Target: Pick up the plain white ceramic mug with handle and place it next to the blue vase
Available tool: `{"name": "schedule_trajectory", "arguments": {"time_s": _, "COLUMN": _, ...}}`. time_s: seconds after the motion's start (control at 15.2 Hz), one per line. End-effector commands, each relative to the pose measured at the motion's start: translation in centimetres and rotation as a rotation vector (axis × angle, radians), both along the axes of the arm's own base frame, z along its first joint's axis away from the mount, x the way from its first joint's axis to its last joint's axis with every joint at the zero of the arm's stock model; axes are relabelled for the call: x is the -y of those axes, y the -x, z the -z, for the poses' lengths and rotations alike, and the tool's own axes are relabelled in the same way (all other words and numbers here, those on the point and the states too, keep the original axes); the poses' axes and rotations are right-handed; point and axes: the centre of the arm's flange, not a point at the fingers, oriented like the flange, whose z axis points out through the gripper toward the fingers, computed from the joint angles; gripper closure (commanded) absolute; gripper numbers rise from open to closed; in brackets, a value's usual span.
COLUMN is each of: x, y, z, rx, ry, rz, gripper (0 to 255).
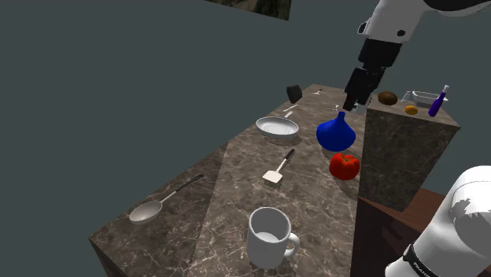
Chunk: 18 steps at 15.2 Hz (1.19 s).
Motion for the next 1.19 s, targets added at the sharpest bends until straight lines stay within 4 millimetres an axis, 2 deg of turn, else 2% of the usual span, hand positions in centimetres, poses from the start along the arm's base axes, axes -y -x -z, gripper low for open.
{"name": "schedule_trajectory", "arguments": {"time_s": 0.0, "x": 0.0, "y": 0.0, "z": 0.0, "rx": 0.000, "ry": 0.000, "rz": 0.000, "gripper": 0}}
{"name": "schedule_trajectory", "arguments": {"time_s": 1.12, "x": -16.6, "y": -0.5, "z": 15.0, "rx": 0.005, "ry": 0.001, "rz": -0.087, "gripper": 0}}
